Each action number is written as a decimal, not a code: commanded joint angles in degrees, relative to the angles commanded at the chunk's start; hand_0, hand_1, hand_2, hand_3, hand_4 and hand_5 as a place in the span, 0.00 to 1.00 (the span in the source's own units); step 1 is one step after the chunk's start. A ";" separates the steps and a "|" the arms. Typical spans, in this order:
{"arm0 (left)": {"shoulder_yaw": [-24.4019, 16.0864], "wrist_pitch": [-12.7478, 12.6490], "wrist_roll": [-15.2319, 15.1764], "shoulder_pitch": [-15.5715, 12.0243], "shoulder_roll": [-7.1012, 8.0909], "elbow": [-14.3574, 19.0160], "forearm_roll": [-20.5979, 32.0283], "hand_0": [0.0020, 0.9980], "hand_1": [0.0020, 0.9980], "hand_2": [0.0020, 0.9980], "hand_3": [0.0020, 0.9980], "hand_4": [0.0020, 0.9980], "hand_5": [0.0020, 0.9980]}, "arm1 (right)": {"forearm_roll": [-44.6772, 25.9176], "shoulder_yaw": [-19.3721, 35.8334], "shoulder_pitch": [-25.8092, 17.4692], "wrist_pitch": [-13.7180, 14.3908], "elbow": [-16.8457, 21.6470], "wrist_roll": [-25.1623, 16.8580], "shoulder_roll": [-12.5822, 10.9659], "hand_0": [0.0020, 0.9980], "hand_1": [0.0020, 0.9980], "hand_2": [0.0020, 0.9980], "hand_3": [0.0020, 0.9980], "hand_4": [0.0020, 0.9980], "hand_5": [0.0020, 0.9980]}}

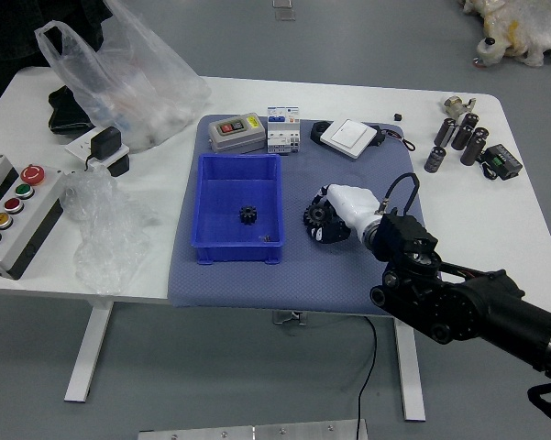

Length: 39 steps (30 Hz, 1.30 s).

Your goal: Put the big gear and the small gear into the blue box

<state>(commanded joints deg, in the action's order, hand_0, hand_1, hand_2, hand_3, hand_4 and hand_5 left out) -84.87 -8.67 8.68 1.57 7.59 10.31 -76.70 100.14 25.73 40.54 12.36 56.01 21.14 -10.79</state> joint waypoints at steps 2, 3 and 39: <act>-0.04 0.00 0.02 -0.09 -0.01 0.00 -0.02 0.62 0.58 0.55 0.68 0.72 0.28 | 0.76 1.08 0.03 0.04 1.36 0.17 -0.66 0.69 0.55 0.45 0.53 0.31 0.00; -0.05 0.00 0.03 -0.15 0.00 0.00 -0.02 0.62 0.58 0.55 0.68 0.72 0.27 | 1.37 1.93 0.07 0.09 2.43 0.30 -1.12 0.69 0.55 0.45 0.53 0.33 0.00; -0.15 0.00 0.84 -1.07 -0.31 0.00 -0.88 0.63 0.58 0.55 0.68 0.72 0.27 | 6.56 -5.91 6.12 3.20 4.56 -2.34 5.62 0.93 0.96 0.95 0.86 0.48 0.21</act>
<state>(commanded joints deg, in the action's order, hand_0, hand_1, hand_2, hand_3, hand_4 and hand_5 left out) -85.02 -8.67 9.51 0.50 7.28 10.31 -77.58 106.70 19.82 46.66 15.56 60.57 18.81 -5.17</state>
